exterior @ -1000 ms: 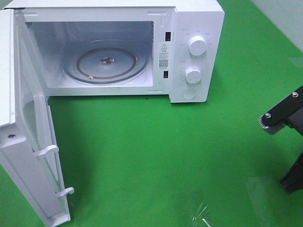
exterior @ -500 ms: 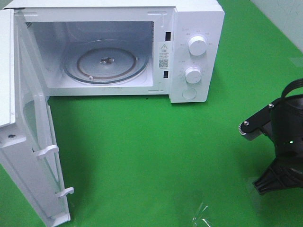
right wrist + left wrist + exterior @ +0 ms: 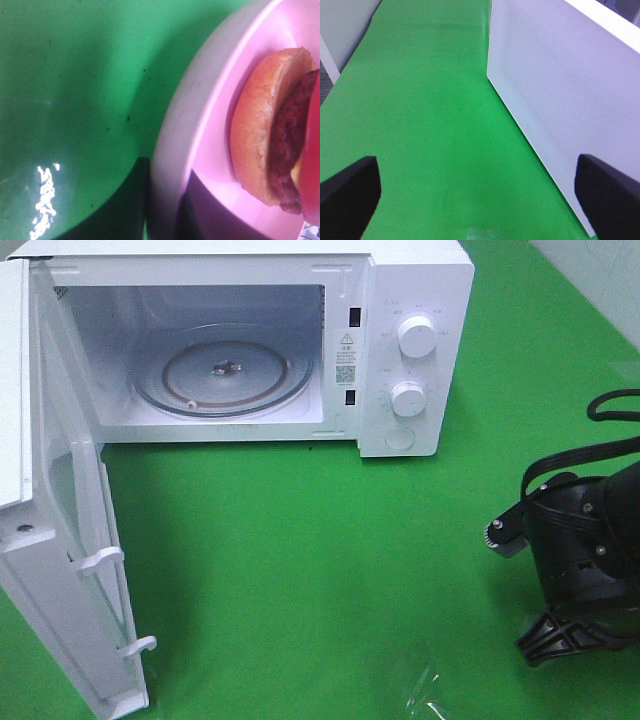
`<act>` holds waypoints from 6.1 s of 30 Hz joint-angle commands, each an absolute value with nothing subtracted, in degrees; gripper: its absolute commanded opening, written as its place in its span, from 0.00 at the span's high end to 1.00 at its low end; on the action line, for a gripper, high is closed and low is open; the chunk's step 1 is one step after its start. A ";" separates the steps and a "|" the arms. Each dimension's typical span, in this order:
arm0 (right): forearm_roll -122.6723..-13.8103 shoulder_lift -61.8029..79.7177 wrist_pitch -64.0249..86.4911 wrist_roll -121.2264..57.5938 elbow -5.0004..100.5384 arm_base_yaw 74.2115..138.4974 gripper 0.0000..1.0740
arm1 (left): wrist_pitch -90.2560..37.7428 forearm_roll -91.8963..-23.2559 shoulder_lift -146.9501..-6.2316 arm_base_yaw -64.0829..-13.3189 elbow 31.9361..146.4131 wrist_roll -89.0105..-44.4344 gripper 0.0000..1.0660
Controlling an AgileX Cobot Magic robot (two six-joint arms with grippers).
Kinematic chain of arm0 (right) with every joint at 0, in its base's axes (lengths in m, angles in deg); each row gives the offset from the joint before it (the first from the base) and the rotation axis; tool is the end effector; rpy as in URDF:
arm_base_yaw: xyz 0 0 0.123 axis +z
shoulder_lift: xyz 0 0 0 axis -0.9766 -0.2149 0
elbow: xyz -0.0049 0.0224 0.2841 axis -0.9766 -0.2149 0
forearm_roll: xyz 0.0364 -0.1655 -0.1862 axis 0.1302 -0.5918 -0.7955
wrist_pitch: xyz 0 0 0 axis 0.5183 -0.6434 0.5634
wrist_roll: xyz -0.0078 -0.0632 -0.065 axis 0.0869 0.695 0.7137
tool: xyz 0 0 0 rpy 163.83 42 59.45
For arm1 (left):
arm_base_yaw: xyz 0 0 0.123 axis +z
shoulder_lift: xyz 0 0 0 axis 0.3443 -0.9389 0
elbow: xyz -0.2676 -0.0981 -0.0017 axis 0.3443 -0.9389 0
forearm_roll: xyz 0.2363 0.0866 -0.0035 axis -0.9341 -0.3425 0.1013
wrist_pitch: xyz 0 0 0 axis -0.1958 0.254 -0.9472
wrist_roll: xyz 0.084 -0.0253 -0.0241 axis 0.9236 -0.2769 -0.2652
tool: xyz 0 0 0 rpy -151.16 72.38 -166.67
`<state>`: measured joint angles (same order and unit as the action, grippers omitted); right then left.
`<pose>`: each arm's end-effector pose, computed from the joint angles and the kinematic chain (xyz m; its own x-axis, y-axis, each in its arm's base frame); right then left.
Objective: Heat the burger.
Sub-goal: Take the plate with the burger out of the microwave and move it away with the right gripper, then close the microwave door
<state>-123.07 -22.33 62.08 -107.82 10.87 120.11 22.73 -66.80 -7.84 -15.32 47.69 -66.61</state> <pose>0.1900 0.0999 0.1062 -0.9230 -0.3401 -0.1802 -0.1793 0.7942 -0.5806 -0.0050 -0.0079 0.2790 -0.4362 -0.0157 -0.8997 -0.0015 0.9999 -0.0166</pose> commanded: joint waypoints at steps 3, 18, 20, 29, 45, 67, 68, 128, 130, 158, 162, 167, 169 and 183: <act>-126.40 -25.94 62.03 -109.88 10.87 119.65 0.96 | 22.33 -66.69 -6.69 -15.21 47.52 -66.72 0.09; -125.25 -27.20 57.90 -109.60 10.93 119.65 0.76 | 22.33 -66.69 -6.69 -15.21 47.52 -66.72 0.09; -124.56 -26.80 57.90 -109.42 10.93 119.65 0.69 | 22.33 -66.69 -6.69 -15.21 47.52 -66.72 0.09; -122.79 -18.54 57.67 -107.13 10.93 119.65 0.52 | 22.33 -66.69 -6.69 -15.21 47.52 -66.72 0.09; -105.37 4.09 52.97 -86.05 10.93 119.65 0.50 | 22.33 -66.69 -6.69 -15.21 47.52 -66.72 0.09; -85.20 32.28 67.13 -61.07 16.66 119.65 0.29 | 22.33 -66.69 -6.69 -15.21 47.52 -66.72 0.09; -83.14 34.11 68.90 -59.75 16.66 119.65 0.30 | 22.33 -66.69 -6.69 -15.21 47.52 -66.72 0.09; -71.51 79.37 72.22 -40.61 9.15 84.35 0.30 | 22.33 -66.74 -6.69 -15.21 47.52 -66.72 0.09; -71.51 79.37 72.22 -40.61 9.15 84.35 0.30 | 22.33 -66.74 -6.69 -15.21 47.52 -66.72 0.09; -71.51 79.37 72.22 -40.61 9.15 84.35 0.30 | 22.33 -66.74 -6.69 -15.21 47.52 -66.72 0.09; -71.51 79.37 72.22 -40.61 9.15 84.35 0.30 | 22.33 -66.74 -6.69 -15.21 47.52 -66.72 0.09; -71.51 79.37 72.22 -40.61 9.15 84.35 0.30 | 22.33 -66.74 -6.69 -15.21 47.52 -66.72 0.09; -71.51 79.37 72.22 -40.61 9.15 84.35 0.30 | 22.33 -66.69 -6.69 -15.21 47.52 -66.72 0.09; -71.51 79.37 72.22 -40.61 9.15 84.35 0.30 | 22.10 -66.29 -6.69 -15.21 47.64 -67.07 0.09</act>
